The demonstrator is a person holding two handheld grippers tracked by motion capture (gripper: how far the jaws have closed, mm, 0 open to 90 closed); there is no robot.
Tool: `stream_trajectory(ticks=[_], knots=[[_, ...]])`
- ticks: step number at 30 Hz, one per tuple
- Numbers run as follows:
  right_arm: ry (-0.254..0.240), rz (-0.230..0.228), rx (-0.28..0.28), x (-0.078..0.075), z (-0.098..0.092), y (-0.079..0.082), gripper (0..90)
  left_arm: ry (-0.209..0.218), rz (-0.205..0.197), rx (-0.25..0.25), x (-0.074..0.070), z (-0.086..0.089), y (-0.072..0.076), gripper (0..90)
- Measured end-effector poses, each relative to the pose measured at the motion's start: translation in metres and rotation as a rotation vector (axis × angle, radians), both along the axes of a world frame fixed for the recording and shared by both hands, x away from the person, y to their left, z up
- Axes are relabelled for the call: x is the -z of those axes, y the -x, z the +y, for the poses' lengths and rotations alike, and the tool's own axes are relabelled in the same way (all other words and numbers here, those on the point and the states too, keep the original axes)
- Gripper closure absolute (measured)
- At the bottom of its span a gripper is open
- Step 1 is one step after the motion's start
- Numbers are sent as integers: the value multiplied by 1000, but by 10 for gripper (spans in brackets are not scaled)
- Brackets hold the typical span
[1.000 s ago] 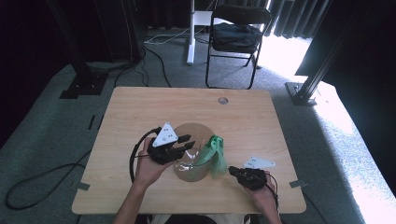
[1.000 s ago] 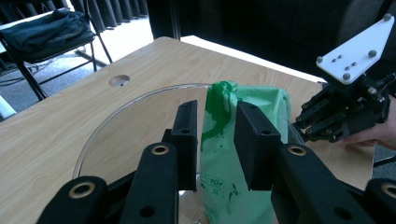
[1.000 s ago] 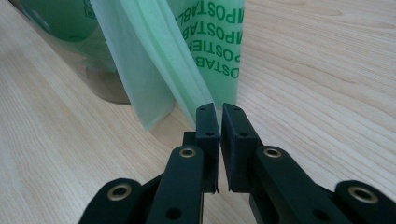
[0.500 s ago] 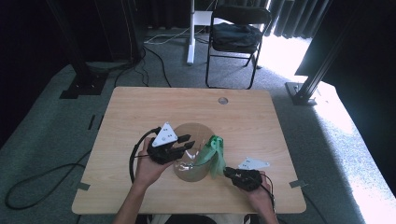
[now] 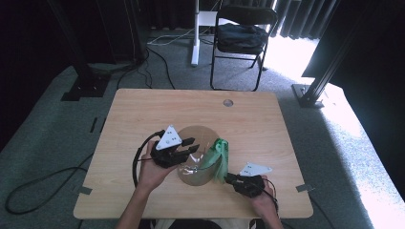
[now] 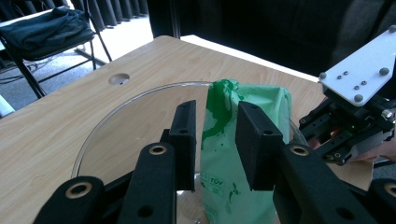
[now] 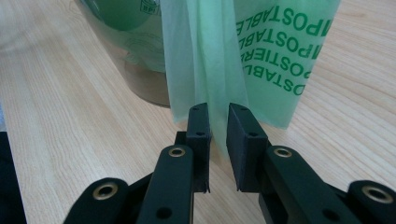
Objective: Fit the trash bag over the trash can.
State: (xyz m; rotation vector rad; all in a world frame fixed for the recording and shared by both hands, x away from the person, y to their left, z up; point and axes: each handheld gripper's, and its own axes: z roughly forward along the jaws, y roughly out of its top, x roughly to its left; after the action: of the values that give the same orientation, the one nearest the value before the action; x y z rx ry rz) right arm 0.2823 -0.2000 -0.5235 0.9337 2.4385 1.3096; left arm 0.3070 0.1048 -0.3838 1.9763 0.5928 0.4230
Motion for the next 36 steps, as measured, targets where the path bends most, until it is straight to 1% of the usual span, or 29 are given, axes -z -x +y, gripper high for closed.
stream_trajectory(ticks=[4, 5, 7, 8, 9, 12, 19, 20, 21, 22, 27, 31, 32, 34, 36], knots=[[-10, 12, 1, 3, 2, -3, 793, -1, 2, 0, 1, 0, 0, 691], [-13, 16, 0, 4, 3, -3, 805, -2, 3, 2, 1, 0, 0, 691], [-8, 18, -4, 4, 4, -4, 859, -4, 4, 2, 1, -1, -1, 691], [-8, 18, -4, 4, 4, -4, 859, -4, 4, 2, 1, -1, -1, 691], [-8, 17, -5, 3, 4, -4, 889, -1, 4, 2, 1, 0, 0, 691], [-22, 4, -3, -2, 1, -3, 900, 1, 2, 0, 1, 0, 0, 691], [-94, -6, 16, -15, -14, -2, 900, 8, 4, -5, 1, 3, 0, 690], [-94, -6, 16, -15, -14, -2, 900, 8, 4, -5, 1, 3, 0, 690], [-106, -8, 14, -17, -16, -2, 900, 7, 3, -5, 1, 3, 0, 690], [-130, -13, 11, -21, -20, -1, 900, 7, 3, -4, 1, 3, 0, 690], [-184, -25, 5, -32, -27, 0, 900, 8, 3, -4, 1, 2, 0, 690], [-216, -33, 3, -40, -30, -1, 900, 9, 3, -4, 1, 2, 1, 689], [-216, -33, 3, -40, -30, -1, 900, 9, 3, -4, 1, 2, 1, 690], [-245, -39, -1, -47, -33, -4, 900, 7, 3, -4, 1, 3, 0, 690], [-250, -46, -1, -51, -33, -5, 900, 10, 4, -4, 1, 3, 0, 690]])
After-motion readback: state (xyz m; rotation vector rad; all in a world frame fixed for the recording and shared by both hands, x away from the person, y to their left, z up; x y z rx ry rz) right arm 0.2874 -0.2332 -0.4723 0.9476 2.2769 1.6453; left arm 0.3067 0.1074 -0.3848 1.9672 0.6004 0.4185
